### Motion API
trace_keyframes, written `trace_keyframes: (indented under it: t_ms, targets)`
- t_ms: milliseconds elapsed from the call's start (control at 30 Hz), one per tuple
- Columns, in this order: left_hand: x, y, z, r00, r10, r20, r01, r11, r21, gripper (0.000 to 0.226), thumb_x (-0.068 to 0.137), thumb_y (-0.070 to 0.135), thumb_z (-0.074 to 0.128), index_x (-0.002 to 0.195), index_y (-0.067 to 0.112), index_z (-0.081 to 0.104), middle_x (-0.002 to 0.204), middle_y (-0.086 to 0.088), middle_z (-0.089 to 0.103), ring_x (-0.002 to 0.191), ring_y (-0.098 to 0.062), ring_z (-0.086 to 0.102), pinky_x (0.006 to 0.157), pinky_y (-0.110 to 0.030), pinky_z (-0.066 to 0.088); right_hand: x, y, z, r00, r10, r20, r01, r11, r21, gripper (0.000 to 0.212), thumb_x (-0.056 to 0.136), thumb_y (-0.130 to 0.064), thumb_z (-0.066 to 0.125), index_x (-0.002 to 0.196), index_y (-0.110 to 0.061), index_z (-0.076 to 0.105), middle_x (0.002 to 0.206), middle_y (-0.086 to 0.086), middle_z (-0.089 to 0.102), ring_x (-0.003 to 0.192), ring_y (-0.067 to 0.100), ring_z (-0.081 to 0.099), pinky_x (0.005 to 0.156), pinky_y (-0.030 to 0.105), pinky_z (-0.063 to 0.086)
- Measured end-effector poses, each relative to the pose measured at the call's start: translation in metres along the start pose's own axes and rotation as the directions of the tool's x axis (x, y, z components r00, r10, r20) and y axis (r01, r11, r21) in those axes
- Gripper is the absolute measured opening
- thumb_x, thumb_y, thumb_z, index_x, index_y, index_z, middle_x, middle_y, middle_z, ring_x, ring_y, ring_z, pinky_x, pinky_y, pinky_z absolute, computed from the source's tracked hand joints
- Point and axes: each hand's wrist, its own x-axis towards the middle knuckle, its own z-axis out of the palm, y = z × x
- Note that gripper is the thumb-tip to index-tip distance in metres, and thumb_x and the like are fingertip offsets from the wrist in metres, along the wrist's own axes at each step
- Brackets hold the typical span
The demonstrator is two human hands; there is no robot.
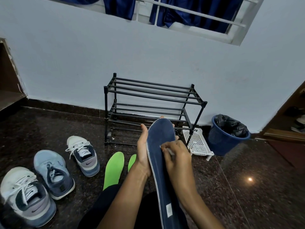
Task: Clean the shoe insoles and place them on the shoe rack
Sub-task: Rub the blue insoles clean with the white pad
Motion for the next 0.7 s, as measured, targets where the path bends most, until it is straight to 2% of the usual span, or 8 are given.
trace_keyframes:
  t_ms: [133,333,467,600,700]
  targets:
    - [0.001,-0.001,0.000,1.000,-0.013,-0.007,0.013,1.000,-0.003,0.080,0.073,0.067,0.040,0.116,0.004,0.065,0.110,-0.017,0.066,0.087,-0.028,0.063,0.076,-0.038,0.052,-0.009,-0.009,0.002,0.997,-0.054,0.057,0.052,0.998,0.041,0.013,0.080,-0.004,0.054,0.079,-0.009,0.066,0.080,-0.003,0.054,0.079,0.009,0.054,0.073,0.007,0.038]
    - [-0.002,-0.001,0.003,1.000,-0.005,0.023,0.005,1.000,-0.006,0.082,0.077,0.065,0.038,0.135,0.008,0.050,0.121,-0.018,0.055,0.102,-0.027,0.055,0.082,-0.033,0.053,0.009,0.006,-0.003,1.000,0.013,0.000,-0.013,0.998,-0.060,0.016,0.083,0.005,0.057,0.082,-0.008,0.065,0.082,-0.007,0.050,0.081,0.018,0.053,0.073,0.008,0.036]
    - [-0.001,0.001,0.002,0.999,0.020,0.031,-0.019,0.999,-0.031,0.082,0.079,0.064,0.036,0.139,0.010,0.046,0.117,-0.016,0.059,0.097,-0.028,0.056,0.078,-0.034,0.055,0.001,0.002,0.001,1.000,0.003,-0.002,-0.003,1.000,0.001,0.015,0.083,0.003,0.056,0.082,-0.009,0.065,0.081,-0.013,0.048,0.081,0.015,0.053,0.073,0.008,0.037]
    - [-0.002,0.002,0.000,1.000,0.001,0.010,-0.001,1.000,-0.013,0.086,0.076,0.067,0.036,0.131,0.003,0.052,0.110,-0.017,0.063,0.082,-0.027,0.062,0.069,-0.035,0.055,-0.014,-0.012,0.004,0.997,-0.062,0.050,0.059,0.997,0.050,0.015,0.078,-0.006,0.053,0.081,-0.010,0.067,0.079,-0.010,0.051,0.078,0.005,0.051,0.074,0.002,0.035]
    - [-0.003,0.001,0.002,1.000,-0.013,-0.003,0.013,1.000,-0.009,0.091,0.075,0.068,0.037,0.138,0.002,0.045,0.117,-0.018,0.061,0.088,-0.027,0.062,0.074,-0.036,0.054,-0.008,-0.008,0.001,0.996,-0.069,0.058,0.068,0.997,0.020,0.013,0.079,-0.006,0.054,0.080,-0.011,0.066,0.079,-0.009,0.052,0.078,0.009,0.053,0.075,0.003,0.035]
